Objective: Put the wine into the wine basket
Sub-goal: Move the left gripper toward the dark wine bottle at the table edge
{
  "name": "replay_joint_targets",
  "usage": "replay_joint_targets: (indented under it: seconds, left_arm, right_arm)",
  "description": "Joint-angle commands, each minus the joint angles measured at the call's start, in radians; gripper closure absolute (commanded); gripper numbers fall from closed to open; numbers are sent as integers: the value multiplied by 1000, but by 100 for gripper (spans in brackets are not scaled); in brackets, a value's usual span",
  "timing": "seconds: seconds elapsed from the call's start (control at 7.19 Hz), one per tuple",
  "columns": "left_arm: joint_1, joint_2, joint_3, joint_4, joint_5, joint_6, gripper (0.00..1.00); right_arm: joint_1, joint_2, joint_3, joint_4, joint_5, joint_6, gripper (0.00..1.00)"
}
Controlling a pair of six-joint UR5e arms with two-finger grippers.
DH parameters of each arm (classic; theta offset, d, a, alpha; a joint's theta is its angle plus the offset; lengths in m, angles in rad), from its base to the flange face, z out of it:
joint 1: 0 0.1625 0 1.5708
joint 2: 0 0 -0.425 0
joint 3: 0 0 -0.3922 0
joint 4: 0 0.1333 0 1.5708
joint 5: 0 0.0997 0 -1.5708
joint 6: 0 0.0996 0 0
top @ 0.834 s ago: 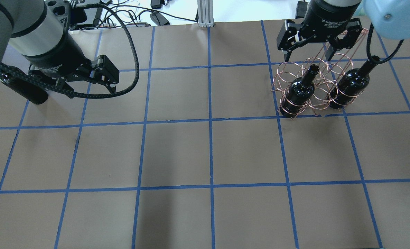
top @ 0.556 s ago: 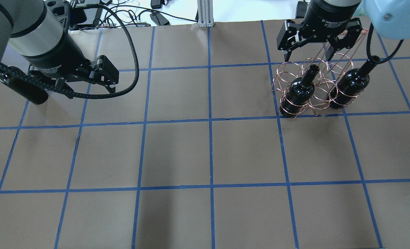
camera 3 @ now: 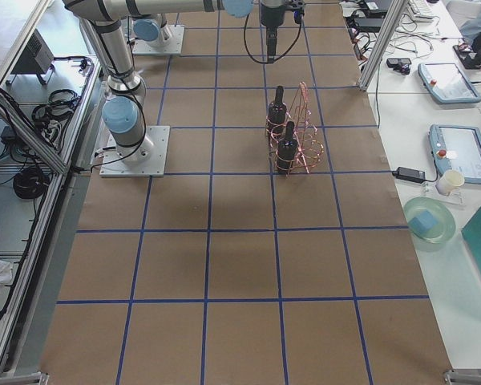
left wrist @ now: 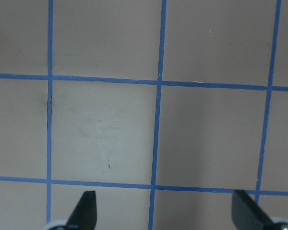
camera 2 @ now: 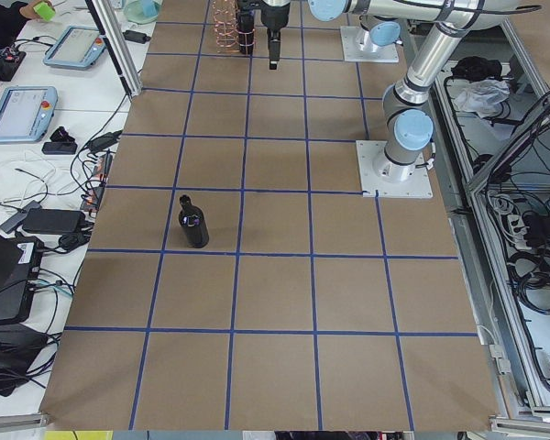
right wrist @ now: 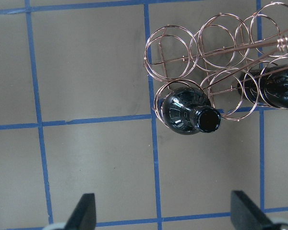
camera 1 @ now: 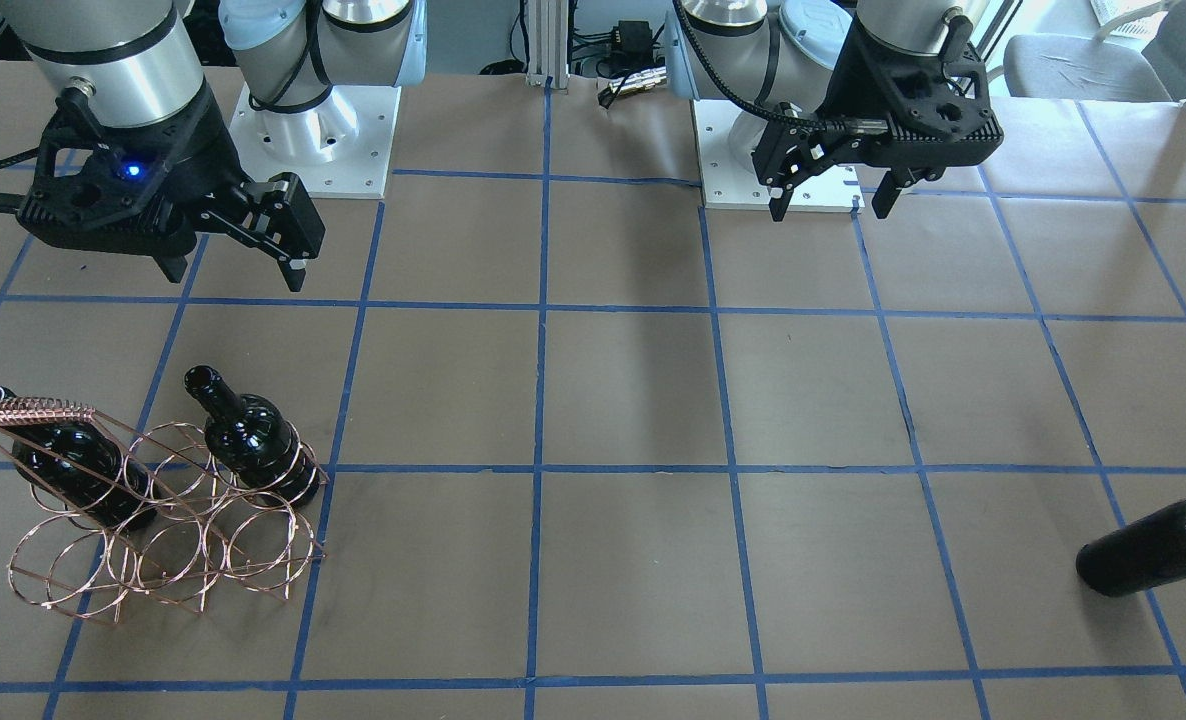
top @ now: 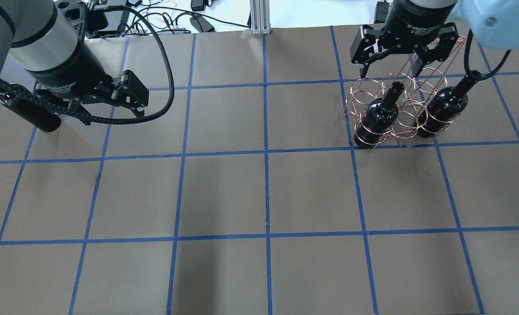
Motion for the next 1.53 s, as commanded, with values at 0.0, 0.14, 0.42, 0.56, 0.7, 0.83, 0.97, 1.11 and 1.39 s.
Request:
replay_joint_targets:
  seconds: [0.0, 0.14, 0.42, 0.56, 0.7, 0.83, 0.97, 1.11, 1.39]
  left_arm:
    - [7, 0, 1, 2, 3, -1, 0]
    - [7, -2, 1, 2, -3, -1, 0]
    - [1, 0, 1, -4, -2, -15, 0]
    - [4, 0, 1, -4, 4, -13, 0]
    - [25, -12, 7, 6, -3, 7, 0]
    - [83, -23, 19, 44, -13, 14, 0]
    - [207, -28, 31, 52, -11, 74, 0]
    - [302, -41, 50, 54, -13, 241, 0]
    - [432, -112, 112, 60, -23, 462, 0]
  right_arm:
    - [0, 1, 0, 0, -3, 1, 0]
    - [0, 1, 0, -3, -3, -5, 0]
    - [-3, 1, 0, 6, -14, -20, 0]
    - [-9, 0, 0, 7, -12, -22, 0]
    - [-9, -6, 0, 8, -3, -19, 0]
    - [-9, -9, 0, 10, -11, -17, 0]
    - [-8, -11, 0, 8, -9, -7, 0]
    - [-6, -19, 0, 13, -8, -7, 0]
    - [-6, -20, 0, 2, 2, -5, 0]
